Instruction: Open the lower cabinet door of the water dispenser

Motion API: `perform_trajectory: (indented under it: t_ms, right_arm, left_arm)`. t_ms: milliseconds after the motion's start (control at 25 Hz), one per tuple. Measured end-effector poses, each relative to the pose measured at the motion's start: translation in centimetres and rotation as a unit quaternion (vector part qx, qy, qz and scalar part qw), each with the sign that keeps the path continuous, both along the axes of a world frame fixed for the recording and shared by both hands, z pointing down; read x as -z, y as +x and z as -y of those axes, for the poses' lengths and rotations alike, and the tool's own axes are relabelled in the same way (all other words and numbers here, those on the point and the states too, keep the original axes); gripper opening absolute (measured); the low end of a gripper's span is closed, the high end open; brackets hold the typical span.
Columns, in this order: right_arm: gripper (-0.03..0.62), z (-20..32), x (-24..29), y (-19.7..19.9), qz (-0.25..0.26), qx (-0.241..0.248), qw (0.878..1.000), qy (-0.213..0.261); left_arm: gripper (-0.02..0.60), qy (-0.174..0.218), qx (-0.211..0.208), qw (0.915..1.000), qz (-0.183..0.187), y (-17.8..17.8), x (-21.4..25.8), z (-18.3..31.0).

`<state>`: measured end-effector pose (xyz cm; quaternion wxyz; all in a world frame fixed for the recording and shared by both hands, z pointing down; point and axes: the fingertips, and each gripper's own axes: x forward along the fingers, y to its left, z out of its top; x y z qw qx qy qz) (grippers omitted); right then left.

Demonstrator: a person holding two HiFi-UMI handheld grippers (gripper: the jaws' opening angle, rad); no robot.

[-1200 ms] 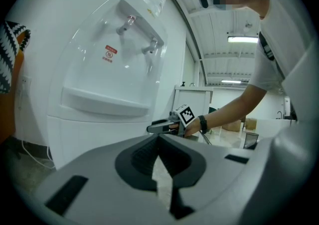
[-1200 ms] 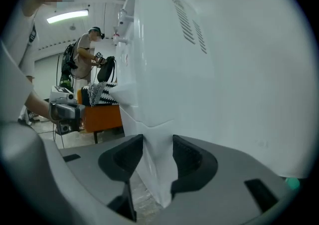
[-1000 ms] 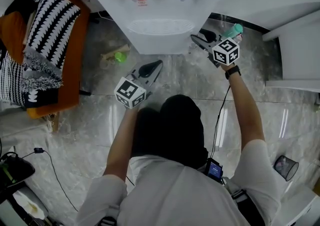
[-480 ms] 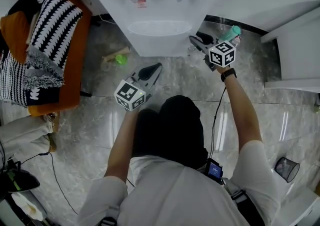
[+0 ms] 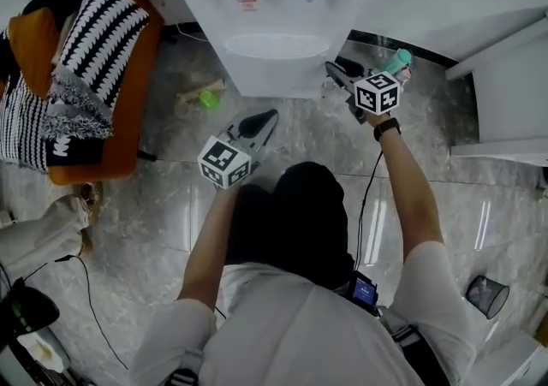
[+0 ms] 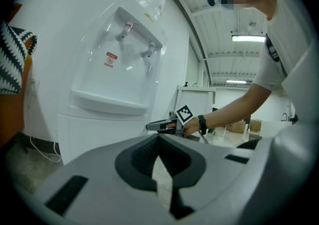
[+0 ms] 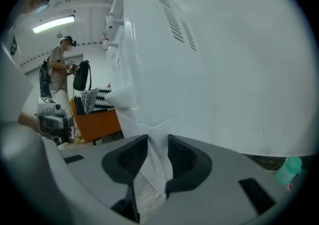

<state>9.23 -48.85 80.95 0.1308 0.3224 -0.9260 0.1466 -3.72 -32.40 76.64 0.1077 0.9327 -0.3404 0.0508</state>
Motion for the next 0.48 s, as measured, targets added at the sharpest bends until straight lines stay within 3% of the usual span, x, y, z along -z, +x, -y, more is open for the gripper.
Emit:
perform_trajectory:
  t_ms: [480]
  right_arm:
    - [0.103, -0.6, 0.0, 0.0, -0.025, -0.032, 0.999, 0.003]
  left_arm:
    - [0.012, 0.019, 0.010, 0.9998, -0.004, 0.3, 1.3, -0.9]
